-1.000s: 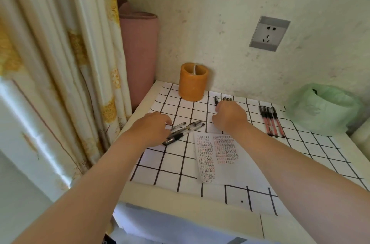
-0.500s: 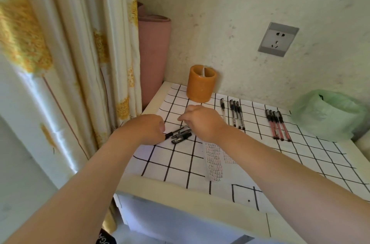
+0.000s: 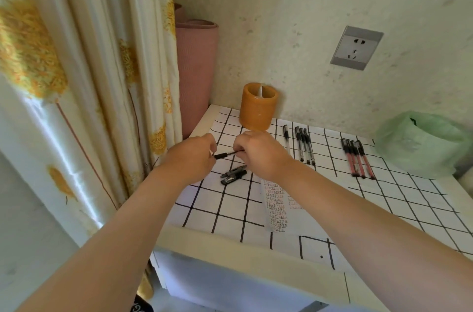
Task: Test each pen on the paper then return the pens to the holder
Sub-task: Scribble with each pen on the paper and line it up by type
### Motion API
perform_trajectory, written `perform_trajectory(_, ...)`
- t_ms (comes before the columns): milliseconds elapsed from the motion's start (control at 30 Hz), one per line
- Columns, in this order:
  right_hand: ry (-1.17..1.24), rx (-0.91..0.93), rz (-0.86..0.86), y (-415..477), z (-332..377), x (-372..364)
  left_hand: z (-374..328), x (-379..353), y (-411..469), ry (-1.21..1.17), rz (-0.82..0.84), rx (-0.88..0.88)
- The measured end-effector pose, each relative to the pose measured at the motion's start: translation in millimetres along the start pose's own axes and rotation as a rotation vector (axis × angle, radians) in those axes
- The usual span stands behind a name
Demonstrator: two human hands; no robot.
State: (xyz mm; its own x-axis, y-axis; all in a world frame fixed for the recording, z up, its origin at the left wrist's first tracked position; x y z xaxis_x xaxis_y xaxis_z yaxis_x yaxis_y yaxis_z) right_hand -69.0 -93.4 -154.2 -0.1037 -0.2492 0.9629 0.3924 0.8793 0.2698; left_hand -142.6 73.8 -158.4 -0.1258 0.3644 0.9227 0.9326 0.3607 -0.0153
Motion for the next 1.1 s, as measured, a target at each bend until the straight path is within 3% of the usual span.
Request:
perform_trajectory(200,0.141,-0.141,-0.03,-45,-12,24,-40,-7,-6,-0.106,-0.054,-0.135)
perform_trajectory(467,0.185,-0.215,-0.005,-117,-20,38,-101,-32,-27,-0.262,0.061,-0.329)
perform_trajectory(700,0.202,-0.427,-0.014,-164,-49,39,-134,-55,-40,-0.049,0.106,-0.38)
perform_trajectory(967,0.126,-0.458,-0.054,-173,-61,42,-142,-73,-49,0.258,0.363,-0.401)
perform_trajectory(1100,0.116,-0.423,-0.052,-174,-61,36,-137,-76,-45,0.27,0.396,-0.421)
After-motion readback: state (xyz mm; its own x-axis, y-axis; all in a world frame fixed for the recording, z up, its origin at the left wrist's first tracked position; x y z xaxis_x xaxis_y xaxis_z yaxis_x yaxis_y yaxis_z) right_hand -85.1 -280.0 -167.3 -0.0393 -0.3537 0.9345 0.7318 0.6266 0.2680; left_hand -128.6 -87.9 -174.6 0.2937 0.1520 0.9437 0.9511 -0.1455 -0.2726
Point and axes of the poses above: each hand's wrist, its own y-axis towards the middle knuckle, its own x-axis out of the back of the hand, z = x × y, the point moved 2 cm from there along y, towards the middle knuckle, and after that the axes turned 14 degrees about x, right-handed, at the moved point
